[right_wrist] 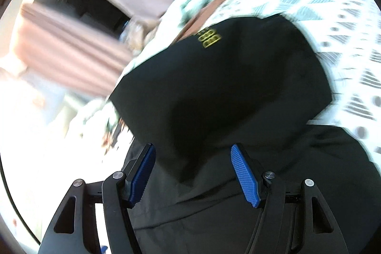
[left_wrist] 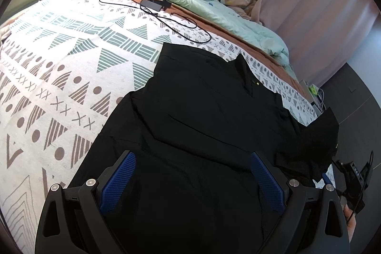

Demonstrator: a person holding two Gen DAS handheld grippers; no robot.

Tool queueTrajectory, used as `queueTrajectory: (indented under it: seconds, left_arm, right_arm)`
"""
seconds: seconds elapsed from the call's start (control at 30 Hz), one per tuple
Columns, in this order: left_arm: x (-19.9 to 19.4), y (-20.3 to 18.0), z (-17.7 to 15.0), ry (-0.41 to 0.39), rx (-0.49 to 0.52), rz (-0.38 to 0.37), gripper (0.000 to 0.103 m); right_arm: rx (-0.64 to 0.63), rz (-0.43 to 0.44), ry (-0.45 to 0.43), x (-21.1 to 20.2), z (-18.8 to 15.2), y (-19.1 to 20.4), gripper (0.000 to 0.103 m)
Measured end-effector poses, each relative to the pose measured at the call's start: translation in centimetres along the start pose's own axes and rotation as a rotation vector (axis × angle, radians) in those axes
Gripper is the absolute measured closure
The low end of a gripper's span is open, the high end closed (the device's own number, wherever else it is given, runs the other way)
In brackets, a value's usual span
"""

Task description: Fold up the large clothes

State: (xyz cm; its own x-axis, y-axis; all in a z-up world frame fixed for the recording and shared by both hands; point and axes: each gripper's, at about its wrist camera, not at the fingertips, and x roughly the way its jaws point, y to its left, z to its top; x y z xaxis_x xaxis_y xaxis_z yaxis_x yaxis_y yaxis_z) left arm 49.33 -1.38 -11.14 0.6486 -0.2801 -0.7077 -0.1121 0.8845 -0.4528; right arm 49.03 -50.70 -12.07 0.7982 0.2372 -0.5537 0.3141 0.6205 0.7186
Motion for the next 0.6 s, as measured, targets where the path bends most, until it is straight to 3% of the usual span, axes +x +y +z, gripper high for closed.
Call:
queueTrajectory:
  seconds: [0.13,0.27,0.43,0.6]
  left_arm:
    - [0.1,0.3,0.0,0.002,-0.001,0.009,0.006]
    - [0.3,0.6,0.2,0.003,-0.009,0.018,0.006]
    - [0.8,0.7,0.3,0.012,-0.01,0.026,0.006]
    - [1.2,0.7,0.4,0.019,0.001,0.033,0.006]
  right_arm:
    - [0.1,-0.067,-0.044,-1.2,1.1,-4.3,0.037]
    - [0.164,-0.13,-0.059,-1.2,0.5,-5.8,0.037]
    - [0.153,-0.167,-0.064,-1.2,0.8,-6.8,0.037]
    - [0.198,-0.164,-0.042,2.5,3.4,-7.1,0.037]
